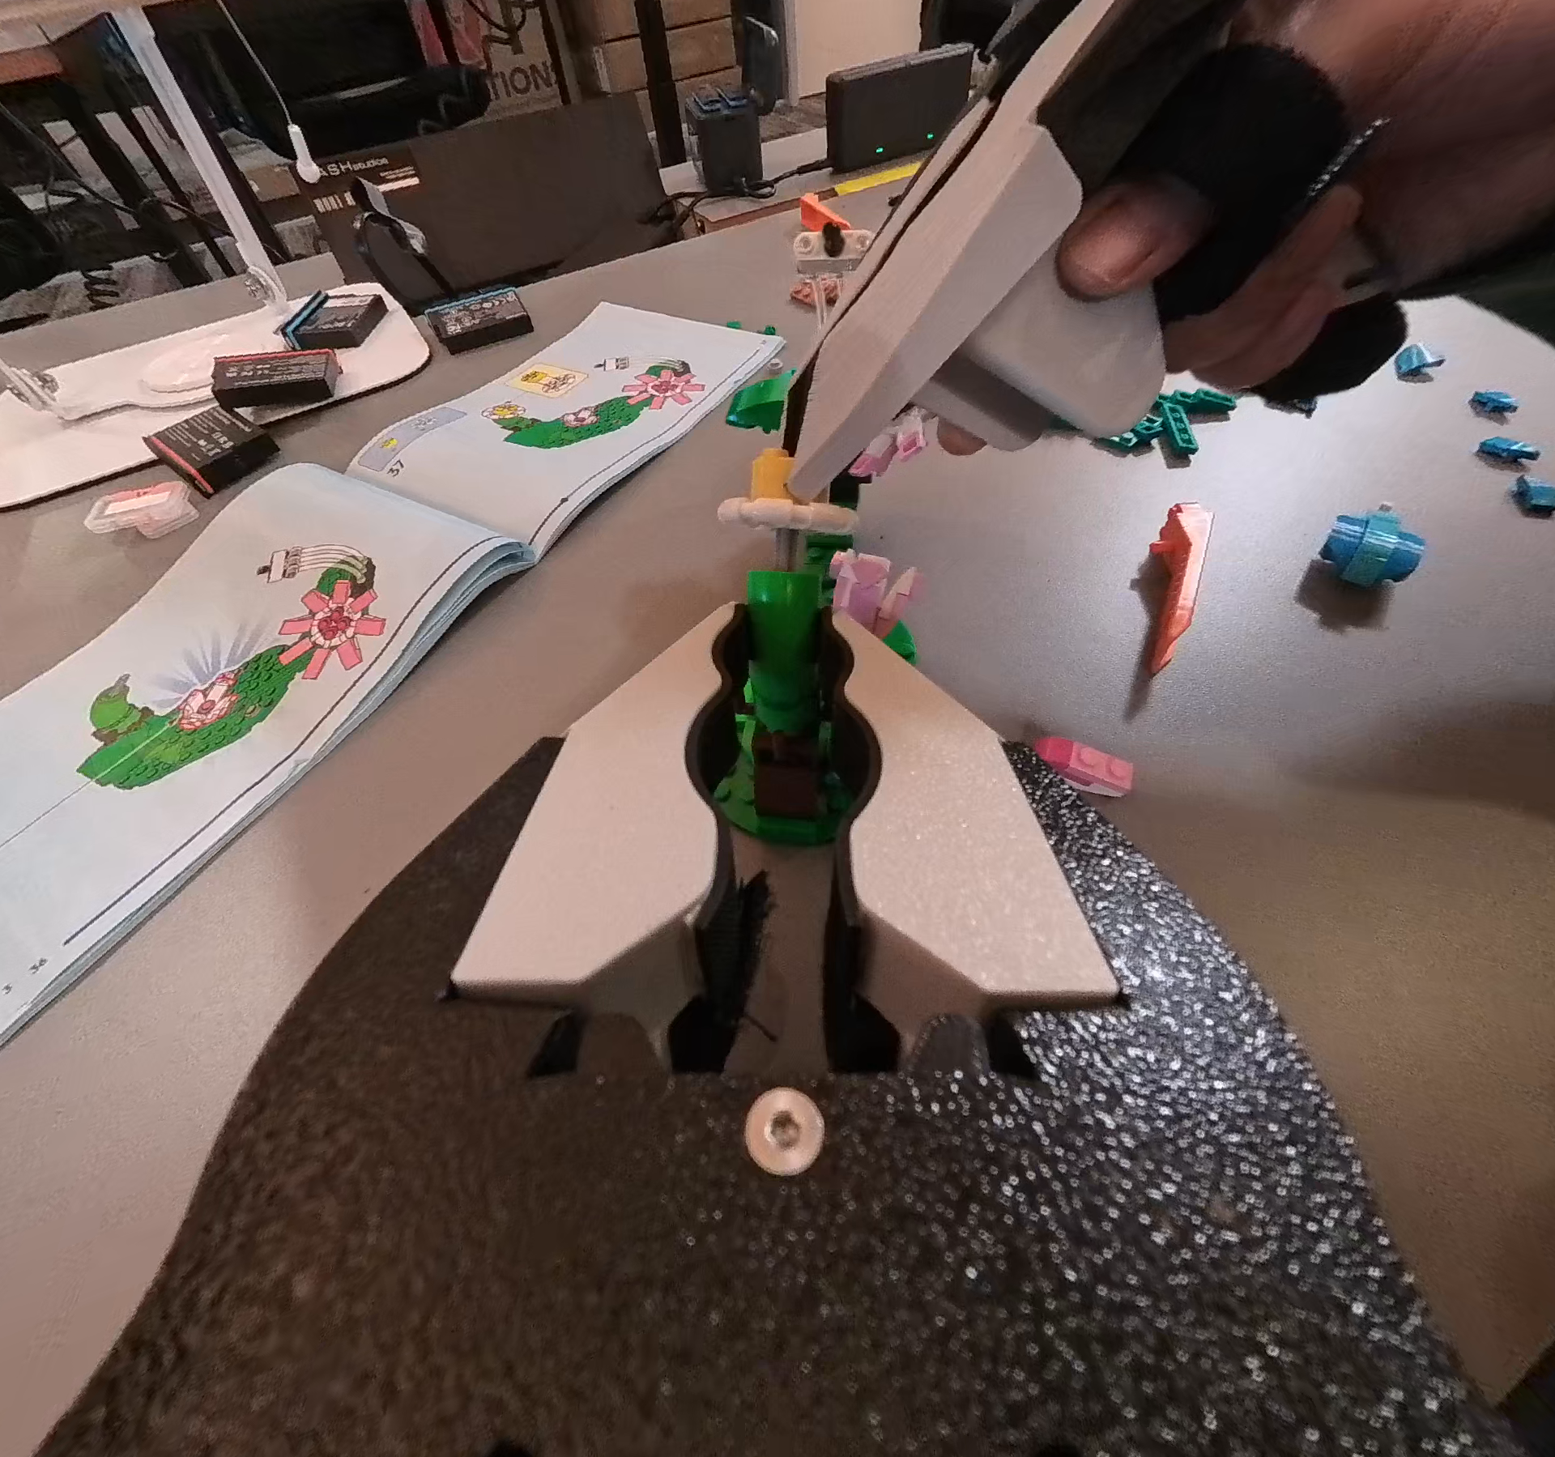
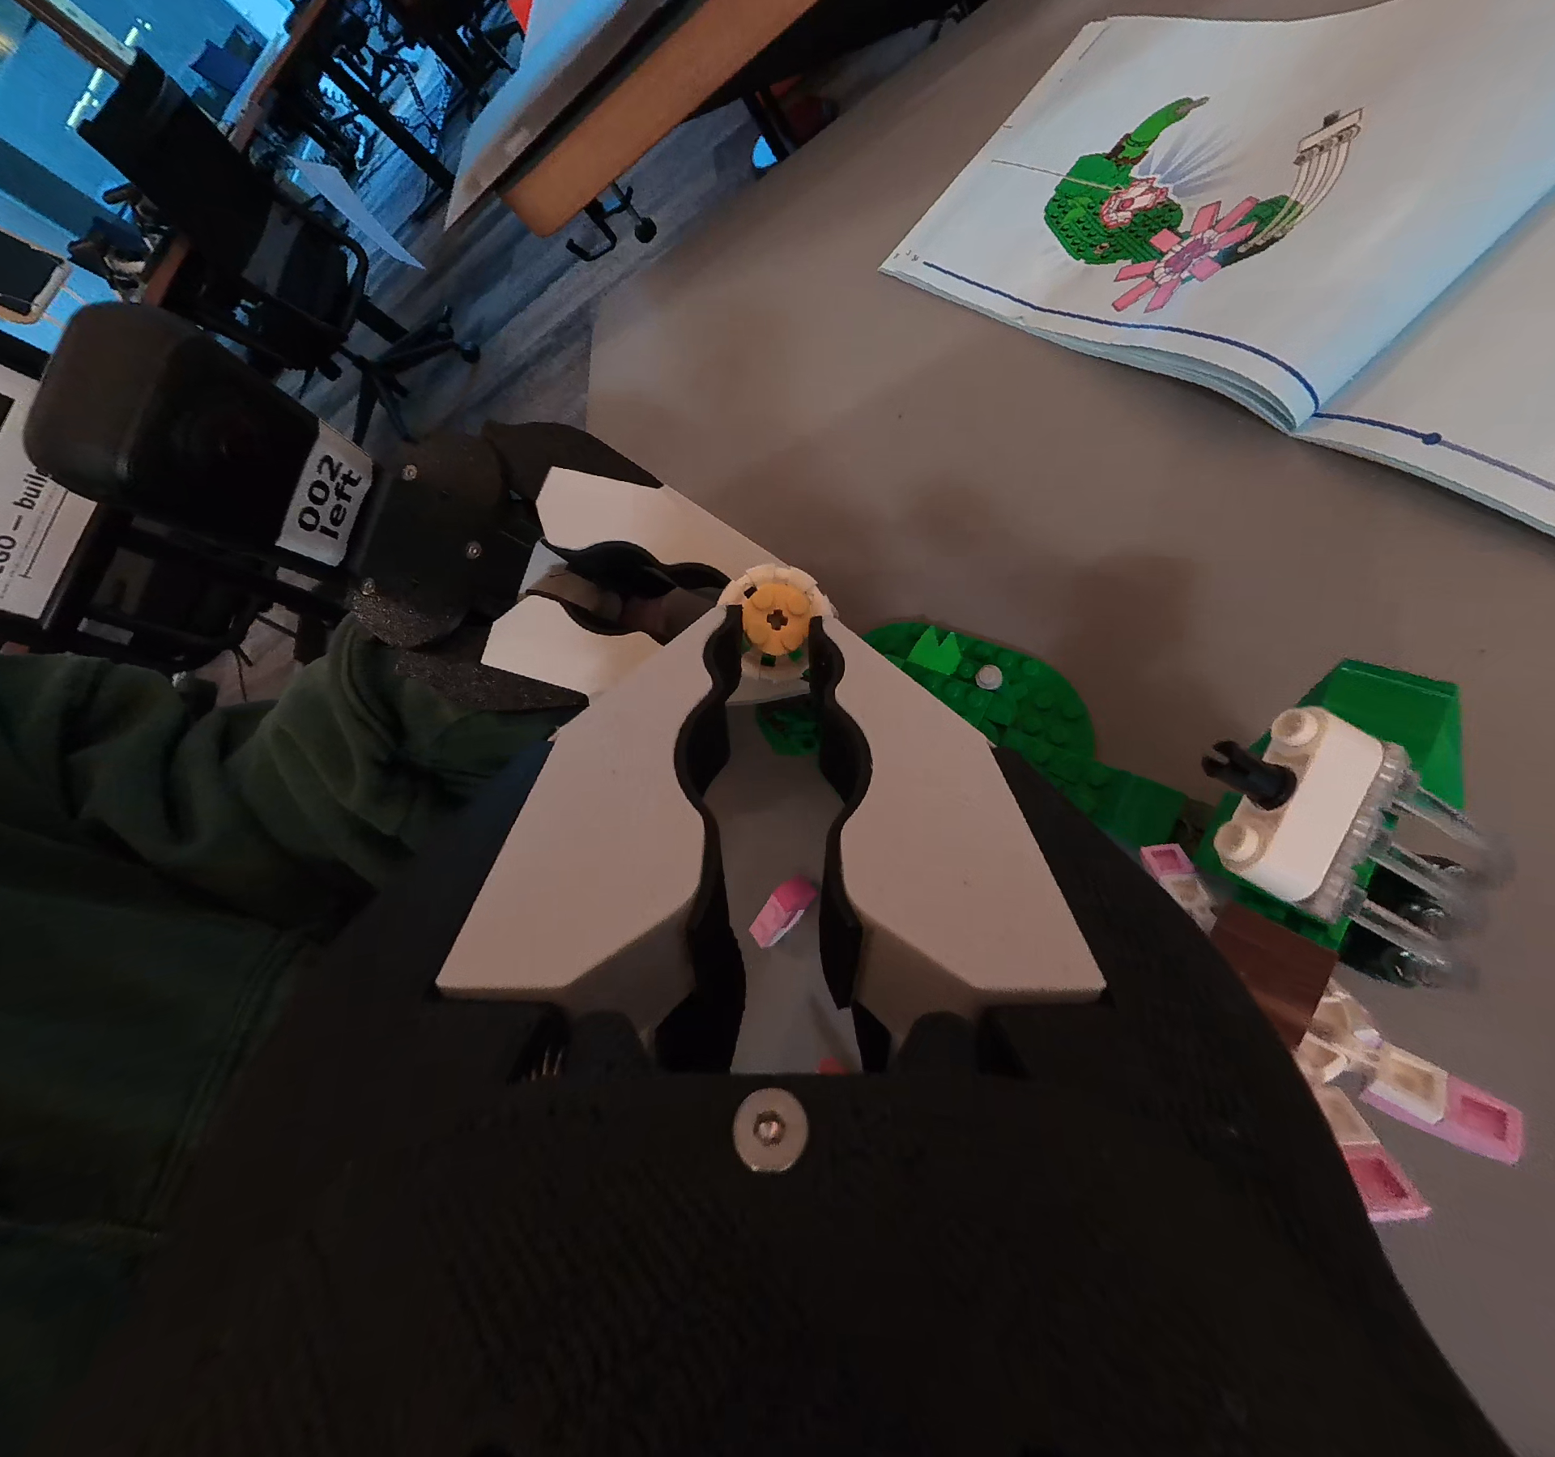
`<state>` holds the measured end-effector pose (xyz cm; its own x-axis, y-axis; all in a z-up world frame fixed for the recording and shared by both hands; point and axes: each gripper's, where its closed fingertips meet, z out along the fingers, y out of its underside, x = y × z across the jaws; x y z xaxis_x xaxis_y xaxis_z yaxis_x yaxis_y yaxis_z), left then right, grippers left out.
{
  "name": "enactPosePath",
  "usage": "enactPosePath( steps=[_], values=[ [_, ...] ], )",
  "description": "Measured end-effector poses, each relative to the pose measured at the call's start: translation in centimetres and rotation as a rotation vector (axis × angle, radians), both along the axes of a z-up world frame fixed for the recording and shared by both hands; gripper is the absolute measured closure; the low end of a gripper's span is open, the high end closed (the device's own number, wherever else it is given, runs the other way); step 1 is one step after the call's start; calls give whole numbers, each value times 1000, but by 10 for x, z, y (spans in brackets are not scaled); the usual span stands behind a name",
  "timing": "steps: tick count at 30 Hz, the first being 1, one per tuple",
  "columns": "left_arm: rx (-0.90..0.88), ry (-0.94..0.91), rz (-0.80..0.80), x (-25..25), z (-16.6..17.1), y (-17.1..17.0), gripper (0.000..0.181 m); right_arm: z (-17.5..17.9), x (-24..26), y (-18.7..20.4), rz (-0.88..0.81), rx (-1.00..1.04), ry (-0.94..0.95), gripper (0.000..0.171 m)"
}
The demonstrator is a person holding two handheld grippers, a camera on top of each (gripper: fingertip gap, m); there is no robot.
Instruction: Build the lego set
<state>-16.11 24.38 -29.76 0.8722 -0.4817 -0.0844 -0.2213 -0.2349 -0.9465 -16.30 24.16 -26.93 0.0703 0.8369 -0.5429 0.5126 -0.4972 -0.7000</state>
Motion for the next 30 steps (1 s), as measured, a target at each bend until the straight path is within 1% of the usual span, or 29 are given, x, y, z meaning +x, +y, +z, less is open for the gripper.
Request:
enactPosePath(
  steps=[14, 16, 21, 24, 27, 30],
  values=[
    [1, 5, -2, 2, 0, 1, 168, 0, 3, -1, 25, 25, -11, 157],
    [2, 6, -10, 3, 0, 0, 168, -1, 5, -2, 58, 46, -10, 156],
    [6, 13, -39, 7, 0, -1, 168, -1, 10, -5, 222, 146, -37, 156],
    [4, 11, -42, 7, 0, -1, 168, -2, 10, -6, 260, 163, -51, 156],
    [3, 9, -40, 7, 0, -1, 168, -1, 9, -5, 214, 121, -60, 156],
    [5, 13, -30, 6, 0, 0, 168, -1, 7, -3, 75, -5, -88, 157]
  ],
)
